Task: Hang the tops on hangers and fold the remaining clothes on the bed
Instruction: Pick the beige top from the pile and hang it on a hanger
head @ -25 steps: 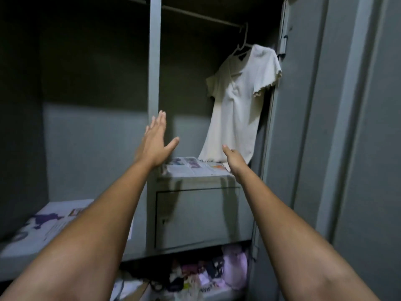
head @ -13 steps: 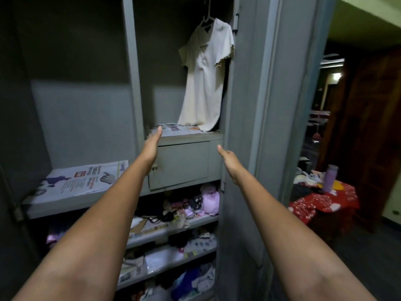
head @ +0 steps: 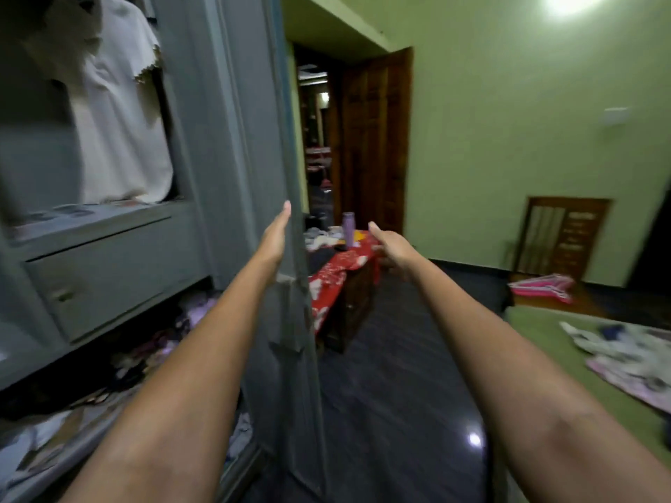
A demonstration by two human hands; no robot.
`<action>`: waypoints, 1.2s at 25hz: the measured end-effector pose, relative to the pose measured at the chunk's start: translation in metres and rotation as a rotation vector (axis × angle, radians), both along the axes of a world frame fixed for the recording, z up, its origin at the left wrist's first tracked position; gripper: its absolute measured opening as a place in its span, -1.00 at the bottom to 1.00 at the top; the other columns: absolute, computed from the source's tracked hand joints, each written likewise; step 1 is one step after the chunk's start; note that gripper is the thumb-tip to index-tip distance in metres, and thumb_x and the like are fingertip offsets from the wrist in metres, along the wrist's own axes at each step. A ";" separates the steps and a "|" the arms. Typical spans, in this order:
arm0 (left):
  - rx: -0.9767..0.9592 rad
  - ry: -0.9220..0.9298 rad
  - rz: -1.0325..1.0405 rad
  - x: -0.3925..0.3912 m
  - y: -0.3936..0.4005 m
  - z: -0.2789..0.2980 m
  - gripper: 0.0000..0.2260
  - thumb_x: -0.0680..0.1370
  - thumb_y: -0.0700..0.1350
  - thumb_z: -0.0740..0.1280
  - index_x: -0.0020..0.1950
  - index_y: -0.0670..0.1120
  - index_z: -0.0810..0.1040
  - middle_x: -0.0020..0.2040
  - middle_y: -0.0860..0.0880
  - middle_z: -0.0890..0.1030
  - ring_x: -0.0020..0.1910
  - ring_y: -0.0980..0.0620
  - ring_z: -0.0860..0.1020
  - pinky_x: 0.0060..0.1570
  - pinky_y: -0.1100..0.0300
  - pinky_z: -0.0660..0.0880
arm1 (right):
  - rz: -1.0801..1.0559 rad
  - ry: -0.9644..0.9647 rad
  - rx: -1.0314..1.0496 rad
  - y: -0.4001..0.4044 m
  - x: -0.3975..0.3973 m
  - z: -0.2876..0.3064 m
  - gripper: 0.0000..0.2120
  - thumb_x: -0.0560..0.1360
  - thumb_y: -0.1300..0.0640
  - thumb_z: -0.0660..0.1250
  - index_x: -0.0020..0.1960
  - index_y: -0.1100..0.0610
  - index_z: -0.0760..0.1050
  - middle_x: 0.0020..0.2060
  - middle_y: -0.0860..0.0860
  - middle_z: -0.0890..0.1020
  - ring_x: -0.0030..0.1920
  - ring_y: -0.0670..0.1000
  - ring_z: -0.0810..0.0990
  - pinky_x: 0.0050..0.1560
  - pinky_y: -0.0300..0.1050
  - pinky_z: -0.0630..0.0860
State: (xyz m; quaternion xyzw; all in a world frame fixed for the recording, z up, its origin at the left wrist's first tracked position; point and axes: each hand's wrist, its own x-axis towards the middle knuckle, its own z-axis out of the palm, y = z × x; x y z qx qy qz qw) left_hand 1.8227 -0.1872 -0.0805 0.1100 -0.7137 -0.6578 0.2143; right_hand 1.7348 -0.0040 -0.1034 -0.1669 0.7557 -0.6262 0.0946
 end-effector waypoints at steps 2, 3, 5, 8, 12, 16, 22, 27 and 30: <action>0.014 0.002 -0.113 -0.020 0.046 0.000 -0.47 0.64 0.17 0.03 0.55 -0.03 0.13 0.46 0.04 0.25 0.35 0.19 0.40 0.18 0.37 0.28 | -0.150 0.001 0.081 0.067 -0.006 -0.001 -0.41 0.63 -0.11 0.05 0.43 0.34 0.27 0.34 0.29 0.43 0.37 0.24 0.38 0.08 -0.06 0.38; 0.018 -0.005 -0.170 -0.029 0.067 0.001 -0.45 0.62 0.20 0.03 0.55 -0.02 0.12 0.51 0.00 0.21 0.44 0.08 0.30 0.29 0.25 0.24 | -0.214 -0.015 0.110 0.097 -0.011 -0.002 -0.37 0.62 -0.17 0.05 0.45 0.31 0.24 0.36 0.25 0.41 0.37 0.21 0.37 0.20 -0.05 0.33; 0.035 0.005 -0.259 -0.050 0.100 0.001 -0.39 0.60 0.25 0.05 0.56 -0.01 0.08 0.56 -0.02 0.12 0.52 0.00 0.13 0.43 0.07 0.10 | -0.319 -0.028 0.133 0.146 -0.015 -0.003 -0.29 0.59 -0.24 0.06 0.47 0.31 0.22 0.39 0.24 0.38 0.39 0.21 0.35 0.33 0.01 0.25; 0.039 0.028 -0.357 -0.089 0.137 -0.005 -0.42 0.62 0.20 0.04 0.56 -0.05 0.06 0.56 -0.02 0.12 0.53 0.02 0.10 0.46 0.10 0.04 | -0.404 0.006 0.116 0.192 -0.030 -0.004 -0.30 0.58 -0.25 0.08 0.50 0.24 0.20 0.48 0.17 0.27 0.46 0.13 0.26 0.45 0.01 0.13; 0.006 0.058 -0.400 -0.149 0.164 -0.015 -0.46 0.65 0.16 0.01 0.55 -0.10 0.13 0.51 -0.06 0.23 0.51 -0.03 0.15 0.42 0.14 0.09 | -0.431 -0.023 0.087 0.219 -0.075 -0.016 -0.31 0.57 -0.27 0.09 0.54 0.14 0.13 0.53 0.08 0.14 0.52 0.09 0.10 0.48 0.05 0.03; -0.040 0.047 -0.392 -0.237 0.174 -0.019 -0.42 0.62 0.23 0.02 0.55 -0.05 0.12 0.54 -0.05 0.19 0.52 -0.05 0.14 0.45 0.05 0.06 | -0.437 0.002 0.030 0.240 -0.153 -0.019 -0.36 0.59 -0.24 0.06 0.54 0.09 0.09 0.54 0.05 0.09 0.53 0.08 0.04 0.48 0.06 -0.02; -0.042 0.071 -0.404 -0.391 0.202 0.009 -0.43 0.63 0.21 0.01 0.55 -0.07 0.12 0.53 -0.04 0.20 0.51 -0.03 0.15 0.44 0.07 0.08 | -0.510 -0.026 0.059 0.278 -0.306 0.010 -0.31 0.58 -0.27 0.05 0.56 0.09 0.04 0.54 0.09 0.08 0.53 0.15 0.05 0.47 0.16 0.01; 0.005 0.034 -0.399 -0.524 0.212 -0.010 -0.40 0.61 0.24 0.03 0.56 -0.05 0.09 0.55 -0.03 0.15 0.53 -0.01 0.11 0.46 0.05 0.06 | -0.514 -0.014 0.054 0.285 -0.430 0.000 -0.33 0.59 -0.24 0.07 0.54 0.13 0.09 0.53 0.09 0.15 0.51 0.13 0.12 0.45 0.09 0.07; 0.009 0.040 -0.427 -0.608 0.220 -0.027 -0.40 0.61 0.24 0.03 0.56 -0.04 0.10 0.55 -0.03 0.16 0.52 0.00 0.12 0.46 0.04 0.06 | -0.522 -0.001 0.064 0.287 -0.508 -0.013 -0.33 0.58 -0.25 0.09 0.54 0.12 0.10 0.52 0.08 0.16 0.50 0.13 0.13 0.44 0.10 0.09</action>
